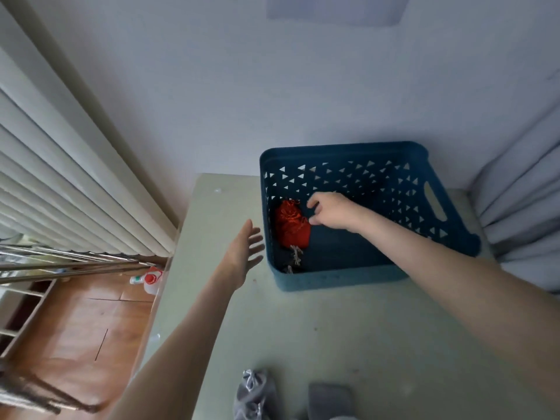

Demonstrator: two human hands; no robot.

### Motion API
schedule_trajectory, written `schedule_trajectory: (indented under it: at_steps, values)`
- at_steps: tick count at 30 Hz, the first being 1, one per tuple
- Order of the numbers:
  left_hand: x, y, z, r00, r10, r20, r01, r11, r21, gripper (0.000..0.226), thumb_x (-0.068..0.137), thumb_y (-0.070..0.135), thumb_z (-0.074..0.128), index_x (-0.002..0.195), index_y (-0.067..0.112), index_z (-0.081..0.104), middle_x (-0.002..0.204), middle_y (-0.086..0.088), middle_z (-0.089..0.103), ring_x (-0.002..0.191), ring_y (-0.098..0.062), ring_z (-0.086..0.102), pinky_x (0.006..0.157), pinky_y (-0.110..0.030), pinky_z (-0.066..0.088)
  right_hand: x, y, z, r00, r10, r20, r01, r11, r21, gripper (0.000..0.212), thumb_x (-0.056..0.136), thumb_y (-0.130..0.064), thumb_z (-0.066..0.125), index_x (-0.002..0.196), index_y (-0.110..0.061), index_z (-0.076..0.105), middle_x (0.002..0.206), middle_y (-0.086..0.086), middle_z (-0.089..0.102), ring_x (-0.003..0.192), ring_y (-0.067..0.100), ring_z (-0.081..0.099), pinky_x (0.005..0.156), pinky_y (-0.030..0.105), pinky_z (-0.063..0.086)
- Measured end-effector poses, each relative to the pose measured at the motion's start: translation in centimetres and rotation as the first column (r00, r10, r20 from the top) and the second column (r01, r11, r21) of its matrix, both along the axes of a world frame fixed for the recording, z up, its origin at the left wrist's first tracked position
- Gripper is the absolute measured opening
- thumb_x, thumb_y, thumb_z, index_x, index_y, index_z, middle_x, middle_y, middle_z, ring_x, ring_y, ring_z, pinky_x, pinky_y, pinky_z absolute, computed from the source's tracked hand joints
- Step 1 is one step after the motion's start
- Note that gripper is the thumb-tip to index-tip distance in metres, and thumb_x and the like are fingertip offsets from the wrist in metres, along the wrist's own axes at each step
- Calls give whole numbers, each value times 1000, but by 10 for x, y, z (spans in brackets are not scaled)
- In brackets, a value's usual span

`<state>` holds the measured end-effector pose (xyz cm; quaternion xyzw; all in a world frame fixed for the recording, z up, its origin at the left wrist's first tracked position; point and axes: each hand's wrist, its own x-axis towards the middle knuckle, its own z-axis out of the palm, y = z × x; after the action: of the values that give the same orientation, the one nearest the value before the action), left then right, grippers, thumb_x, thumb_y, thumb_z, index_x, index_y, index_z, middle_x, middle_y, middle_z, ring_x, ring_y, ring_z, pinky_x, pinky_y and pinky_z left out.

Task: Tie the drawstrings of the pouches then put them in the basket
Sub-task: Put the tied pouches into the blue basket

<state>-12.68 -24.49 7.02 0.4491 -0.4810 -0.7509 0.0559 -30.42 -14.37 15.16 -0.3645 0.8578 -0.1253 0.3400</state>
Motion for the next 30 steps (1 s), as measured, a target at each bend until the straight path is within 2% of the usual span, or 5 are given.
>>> schedule_trajectory:
  at_steps: [8,15,22,27,30]
  values:
    - [94,92,5,985,-30,172,54,989,-140,27,95,-2,33,114,3,51,81,-10,62,64,-18,56,61,-25,48,150,113,35,974,-90,-209,-91,686,-722,10,92,-8,52,98,-10,60,84,-8,55,73,2,45,71,16,38]
    - [151,178,-27,907,-333,257,400,873,-281,18,92,-2,42,90,14,51,77,-10,60,56,-14,57,58,-25,47,241,240,-104,990,91,110,-92,996,10,48,85,-28,64,124,-8,44,108,9,55,92,22,53,77,31,40]
    - [182,234,-60,266,-596,757,903,-119,-412,71,87,21,61,146,13,22,132,-17,40,123,-36,40,102,-40,34,263,289,-147,958,225,-177,-196,966,170,60,87,-18,58,138,-11,28,135,11,46,124,30,41,97,35,35]
    - [183,252,-63,343,-405,847,855,-239,-460,57,85,37,63,133,14,41,129,-13,37,120,-32,38,99,-40,34,256,296,-151,971,43,-235,-14,992,122,30,87,-23,58,116,-16,52,121,4,53,119,26,40,91,31,29]
    - [177,248,-64,370,-525,767,885,-53,-463,32,91,27,55,116,7,52,120,-16,52,115,-32,49,92,-35,40,244,302,-147,979,-86,-187,94,995,34,18,87,-29,60,99,-16,63,107,4,52,110,21,40,88,30,30]
